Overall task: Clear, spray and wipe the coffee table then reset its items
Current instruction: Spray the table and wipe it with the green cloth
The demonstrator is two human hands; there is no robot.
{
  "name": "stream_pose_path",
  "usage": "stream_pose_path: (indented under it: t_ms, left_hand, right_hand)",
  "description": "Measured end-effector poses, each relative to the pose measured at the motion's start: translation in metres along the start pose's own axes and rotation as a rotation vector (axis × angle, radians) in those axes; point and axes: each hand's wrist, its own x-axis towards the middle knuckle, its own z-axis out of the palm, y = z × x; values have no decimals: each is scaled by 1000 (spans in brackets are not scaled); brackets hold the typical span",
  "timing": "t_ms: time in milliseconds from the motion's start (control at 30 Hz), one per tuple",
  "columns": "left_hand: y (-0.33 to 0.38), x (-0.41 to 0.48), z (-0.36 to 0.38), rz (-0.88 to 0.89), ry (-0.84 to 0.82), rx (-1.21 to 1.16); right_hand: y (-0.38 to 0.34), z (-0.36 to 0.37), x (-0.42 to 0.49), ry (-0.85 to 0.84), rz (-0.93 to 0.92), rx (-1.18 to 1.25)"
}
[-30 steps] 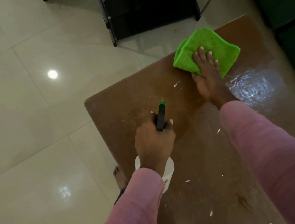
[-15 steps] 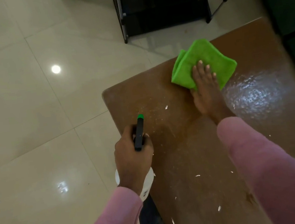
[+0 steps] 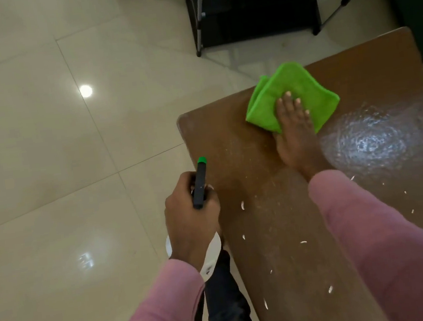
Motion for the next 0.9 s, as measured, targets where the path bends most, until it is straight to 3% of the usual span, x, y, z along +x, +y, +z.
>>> stream_pose_path:
  t_ms: [100, 167, 300, 400, 467, 600, 667, 733, 900]
  left_hand:
    - [-8, 0, -10, 2, 0, -10]
    - [-11, -4, -14, -12, -12, -22]
    - [-20, -11, -23, -25, -17, -16]
    - [-27, -12, -32, -33, -22, 15]
    - [-31, -12, -39, -29, -17, 26]
    - [-42, -10, -50, 1, -15, 9]
    - [-45, -9, -51, -1, -11, -8]
    - [-46, -10, -53, -6, 4, -28]
    - [-40, -14, -55, -23, 45, -27]
  right_hand:
    - [-34, 5, 16, 23, 269, 89]
    - [-65, 12, 14, 25, 254, 90]
    - [-116, 43, -29, -39, -236, -31]
    - [-101, 47, -42, -118, -539, -122]
    - [-82, 38, -30, -89, -457, -127]
    - [-91, 25, 0, 12, 24, 40]
    - [-114, 28, 6, 21, 137, 114]
    - [-135, 37, -4, 5, 47, 88]
    - [-128, 66, -71, -108, -426, -82]
